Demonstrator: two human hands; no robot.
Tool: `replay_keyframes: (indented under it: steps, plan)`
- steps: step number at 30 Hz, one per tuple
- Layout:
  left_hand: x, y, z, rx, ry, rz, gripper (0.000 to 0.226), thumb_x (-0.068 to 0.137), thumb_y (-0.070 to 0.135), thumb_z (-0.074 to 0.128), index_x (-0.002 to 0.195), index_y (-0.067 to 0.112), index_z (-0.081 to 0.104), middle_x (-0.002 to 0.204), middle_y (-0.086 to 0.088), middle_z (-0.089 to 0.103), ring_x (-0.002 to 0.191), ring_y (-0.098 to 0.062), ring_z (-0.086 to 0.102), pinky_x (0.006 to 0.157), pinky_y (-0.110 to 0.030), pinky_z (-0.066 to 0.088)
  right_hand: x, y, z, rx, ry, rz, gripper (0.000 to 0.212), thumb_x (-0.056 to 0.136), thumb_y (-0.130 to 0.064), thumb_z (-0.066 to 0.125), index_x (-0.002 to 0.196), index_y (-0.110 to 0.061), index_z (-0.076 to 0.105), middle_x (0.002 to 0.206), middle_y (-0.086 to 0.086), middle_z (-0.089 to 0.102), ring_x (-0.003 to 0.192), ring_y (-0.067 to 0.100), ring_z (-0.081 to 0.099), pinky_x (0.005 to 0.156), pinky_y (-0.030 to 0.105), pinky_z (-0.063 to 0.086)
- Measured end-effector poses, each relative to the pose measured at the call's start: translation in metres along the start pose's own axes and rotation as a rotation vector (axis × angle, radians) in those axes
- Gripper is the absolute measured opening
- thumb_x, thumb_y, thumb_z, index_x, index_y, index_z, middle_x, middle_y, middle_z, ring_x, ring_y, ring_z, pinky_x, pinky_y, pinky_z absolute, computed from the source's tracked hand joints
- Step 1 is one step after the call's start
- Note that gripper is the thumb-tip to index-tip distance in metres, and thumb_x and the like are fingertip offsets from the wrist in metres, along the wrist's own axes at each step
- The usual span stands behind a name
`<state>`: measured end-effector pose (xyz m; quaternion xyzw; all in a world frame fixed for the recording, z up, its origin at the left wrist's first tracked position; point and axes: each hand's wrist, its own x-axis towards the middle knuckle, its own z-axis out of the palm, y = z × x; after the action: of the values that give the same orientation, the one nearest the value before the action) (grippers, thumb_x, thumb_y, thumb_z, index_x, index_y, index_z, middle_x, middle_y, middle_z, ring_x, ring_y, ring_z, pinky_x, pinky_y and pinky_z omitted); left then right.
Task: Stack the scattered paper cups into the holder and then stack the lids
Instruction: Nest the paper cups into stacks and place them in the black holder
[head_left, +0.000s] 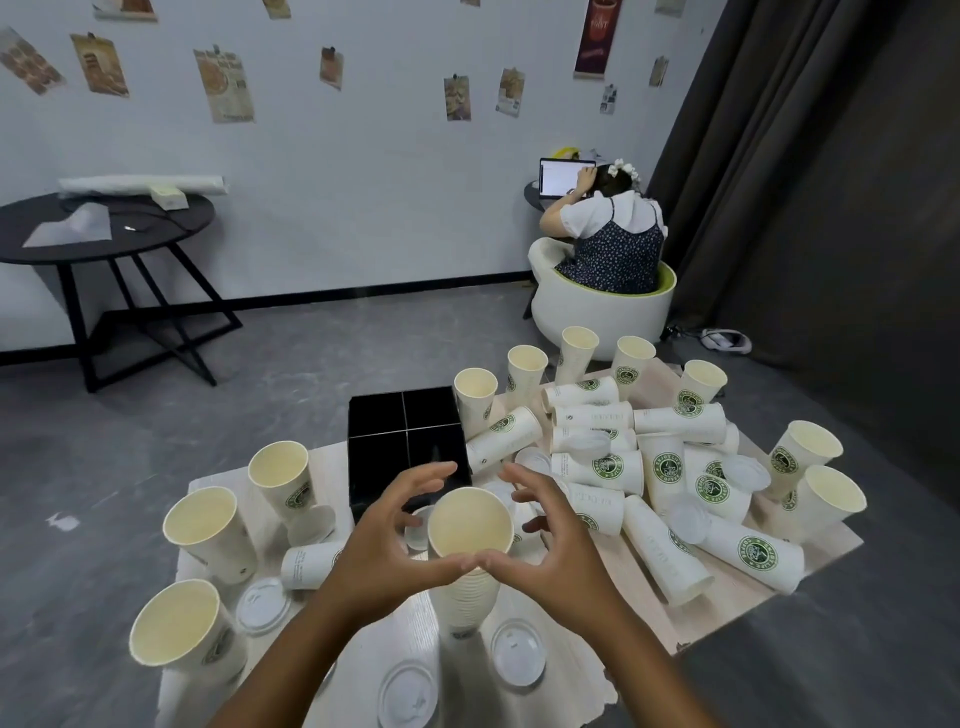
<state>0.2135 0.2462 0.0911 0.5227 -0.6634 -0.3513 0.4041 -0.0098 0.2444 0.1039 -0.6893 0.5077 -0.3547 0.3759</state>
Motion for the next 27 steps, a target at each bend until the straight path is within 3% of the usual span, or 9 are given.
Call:
replay_keyframes:
  steps: [6, 9, 13, 17, 22, 27]
  plan:
    - [0.003, -0.022, 0.01, -0.032, -0.048, -0.074, 0.076, 0.065, 0.068, 0.081, 0.135, 0.054, 0.052, 0.137, 0.037, 0.053, 0.128, 0.001, 0.054, 0.095, -0.022, 0.054, 0.009, 0.022, 0.012, -0.003, -0.036, 0.06, 0.068, 0.073, -0.057, 0.077, 0.136, -0.052, 0.05, 0.14, -0.033, 0.047, 0.129, 0.0, 0.049, 0.102, 0.036, 0.052]
    - [0.002, -0.031, 0.013, -0.029, -0.06, -0.1, 0.071, 0.066, 0.069, 0.079, 0.132, 0.061, 0.051, 0.134, 0.04, 0.052, 0.124, 0.009, 0.051, 0.094, -0.021, 0.051, 0.006, 0.029, 0.016, 0.02, -0.032, 0.06, 0.06, 0.077, -0.052, 0.076, 0.133, -0.049, 0.056, 0.138, -0.027, 0.053, 0.13, 0.006, 0.05, 0.101, 0.04, 0.052]
    - [0.001, -0.039, 0.016, -0.028, -0.071, -0.114, 0.071, 0.069, 0.068, 0.076, 0.132, 0.069, 0.044, 0.134, 0.042, 0.051, 0.122, 0.01, 0.05, 0.092, -0.021, 0.049, 0.002, 0.037, 0.024, 0.079, -0.021, 0.084, 0.058, 0.08, -0.052, 0.073, 0.134, -0.056, 0.051, 0.136, -0.027, 0.055, 0.126, 0.005, 0.053, 0.097, 0.039, 0.054]
    - [-0.002, -0.034, 0.015, -0.036, -0.068, -0.104, 0.078, 0.063, 0.074, 0.075, 0.132, 0.074, 0.039, 0.135, 0.044, 0.049, 0.125, 0.005, 0.053, 0.09, -0.016, 0.049, -0.003, 0.039, 0.028, 0.152, 0.003, 0.134, 0.067, 0.077, -0.058, 0.074, 0.138, -0.061, 0.046, 0.131, -0.033, 0.055, 0.121, 0.0, 0.056, 0.095, 0.028, 0.055]
    - [-0.008, -0.005, 0.012, -0.027, 0.067, -0.088, 0.094, 0.056, 0.073, 0.079, 0.142, 0.059, 0.044, 0.144, 0.033, 0.053, 0.128, 0.002, 0.054, 0.1, -0.023, 0.047, -0.003, 0.046, 0.001, 0.251, 0.095, 0.098, 0.064, 0.08, -0.044, 0.074, 0.14, -0.043, 0.055, 0.131, -0.013, 0.065, 0.114, 0.016, 0.064, 0.094, 0.034, 0.056]
    - [-0.01, 0.053, 0.029, 0.016, 0.187, -0.023, 0.082, 0.06, 0.06, 0.08, 0.137, 0.043, 0.056, 0.141, 0.024, 0.058, 0.125, 0.006, 0.053, 0.09, -0.005, 0.044, 0.0, 0.059, -0.044, 0.232, 0.037, 0.034, 0.067, 0.078, -0.04, 0.078, 0.139, -0.05, 0.053, 0.137, -0.012, 0.063, 0.119, 0.018, 0.062, 0.094, 0.035, 0.055]
